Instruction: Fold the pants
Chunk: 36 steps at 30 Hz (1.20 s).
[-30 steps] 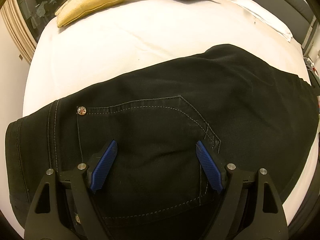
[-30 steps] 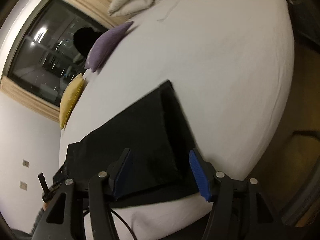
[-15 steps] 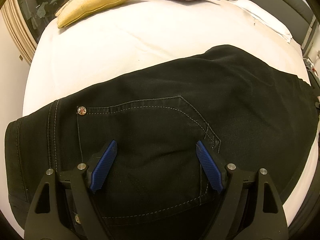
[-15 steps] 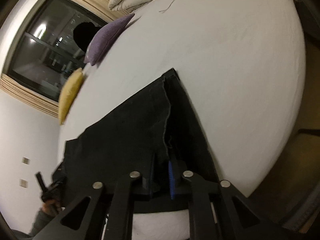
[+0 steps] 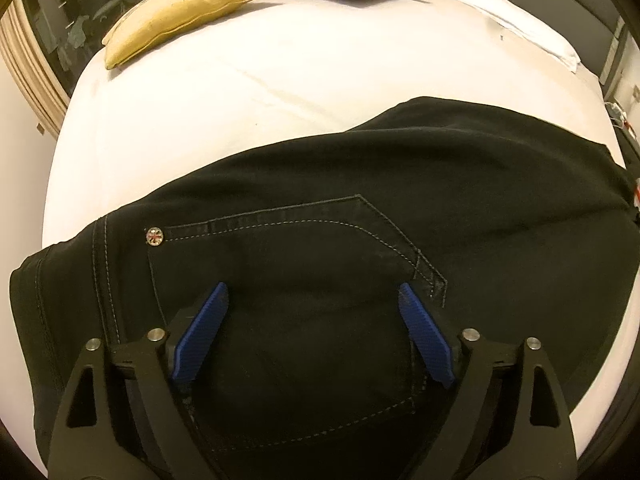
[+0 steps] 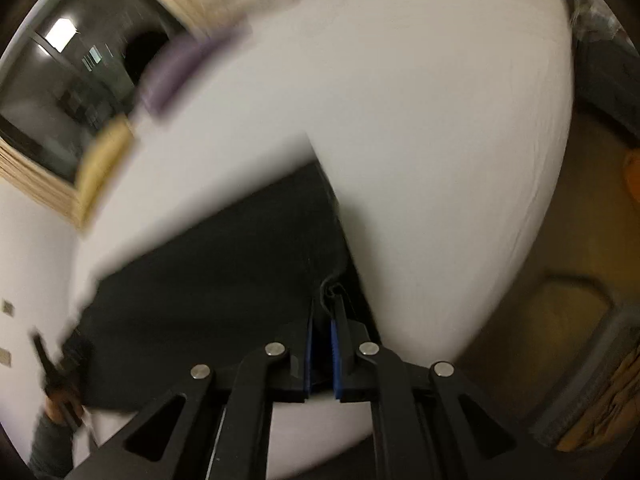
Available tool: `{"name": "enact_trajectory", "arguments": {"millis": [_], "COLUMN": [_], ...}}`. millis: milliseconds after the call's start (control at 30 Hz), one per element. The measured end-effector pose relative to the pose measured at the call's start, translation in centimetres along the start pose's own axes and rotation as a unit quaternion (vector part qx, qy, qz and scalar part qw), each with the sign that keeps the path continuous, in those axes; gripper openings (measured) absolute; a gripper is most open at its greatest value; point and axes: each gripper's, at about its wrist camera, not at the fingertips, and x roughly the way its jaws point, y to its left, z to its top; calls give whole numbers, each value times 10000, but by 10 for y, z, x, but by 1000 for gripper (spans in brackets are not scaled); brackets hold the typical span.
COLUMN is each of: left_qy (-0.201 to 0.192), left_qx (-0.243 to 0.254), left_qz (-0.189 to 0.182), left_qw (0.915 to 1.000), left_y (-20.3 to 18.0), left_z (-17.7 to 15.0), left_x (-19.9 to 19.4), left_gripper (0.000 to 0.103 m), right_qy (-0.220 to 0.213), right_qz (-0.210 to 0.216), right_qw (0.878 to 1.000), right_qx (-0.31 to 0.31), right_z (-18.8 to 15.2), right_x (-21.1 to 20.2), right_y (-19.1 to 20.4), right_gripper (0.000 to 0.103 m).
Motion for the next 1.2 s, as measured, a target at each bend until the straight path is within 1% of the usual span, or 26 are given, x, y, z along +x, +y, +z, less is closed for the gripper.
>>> {"name": "enact_trajectory", "arguments": {"millis": [33,67,100,133,167,200,267,300,333,400,433,467,533,567,633,733,767,800,833,867,933,967,1000,1067,1167,1200], "left_qy": [0,7,9,11,15,13,-2,-12,-15,-15,-15,-17,-41,-57,-87,-107,-110,-115,-119,-121,-132,-140,-149,-165,-173,-173], "left_qx": [-4,-7,4,11,14,10,-9,-16,-22,-32,-36,-38,-35,-33,-27,-15,-12,-7,1,7,10,7,9,14,3,3], "left_qz": [-21,-39,-51,-46,-35,-23,-13,-16,-22,-45,-59,-71,-98,-110,-145,-202,-216,-234,-245,-251,-266,-265,-258,-246,-247,-244], "left_qw": [10000,10000,10000,10000,10000,10000,10000,10000,10000,10000,10000,10000,9999,9999,9999,9997,9997,9997,9996,9996,9996,9995,9996,9996,9995,9996], "left_y": [1,2,3,2,2,2,2,3,4,5,6,7,8,8,9,13,13,14,15,15,16,16,16,15,15,13], "left_z": [0,0,0,0,1,1,1,1,2,2,2,3,2,2,1,2,2,3,3,2,3,1,1,0,0,-1], "left_x": [0,-1,0,1,1,1,2,2,2,2,2,2,2,2,3,5,5,5,5,5,6,6,7,7,7,6], "left_gripper": [88,89,89,89,89,89,89,89,89,89,89,89,90,90,90,91,91,91,91,91,92,92,93,94,94,94], "right_qy": [-84,-172,-233,-280,-372,-474,-738,-813,-830,-731,-626,-452,-8,152,508,1076,1285,1507,1775,1835,1845,1851,1852,1688,1388,1299], "right_qz": [71,8,-244,-454,-609,-624,-366,-138,-71,-163,-262,-388,-474,-474,-528,-547,-702,-910,-1046,-985,-889,-893,-908,-1043,-1105,-1067], "right_qw": [9999,9995,9990,9982,9972,9967,9966,9962,9946,9874,9820,9735,9516,9409,9201,9005,8919,8844,8776,8758,8682,8633,8616,8562,8578,8605], "right_qx": [124,274,301,279,234,192,15,-279,-624,-1391,-1764,-2209,-3037,-3351,-3848,-4178,-4278,-4322,-4328,-4355,-4520,-4610,-4638,-4771,-4824,-4808], "right_z": [0,1,3,5,10,15,29,39,48,62,68,74,81,79,82,89,86,87,87,85,79,75,72,67,64,64], "right_x": [-6,-16,-25,-32,-43,-52,-70,-76,-76,-69,-61,-48,-20,-10,13,45,60,74,88,90,85,82,80,77,66,61], "right_y": [-2,-2,-2,-2,-2,-1,9,23,39,74,90,110,146,156,178,194,192,191,187,188,193,195,194,195,198,198], "right_gripper": [13,22,50,68,69,69,69,69,69,69,69,69,69,69,69,68,67,61,46,40,13,9,8,4,2,2]}}
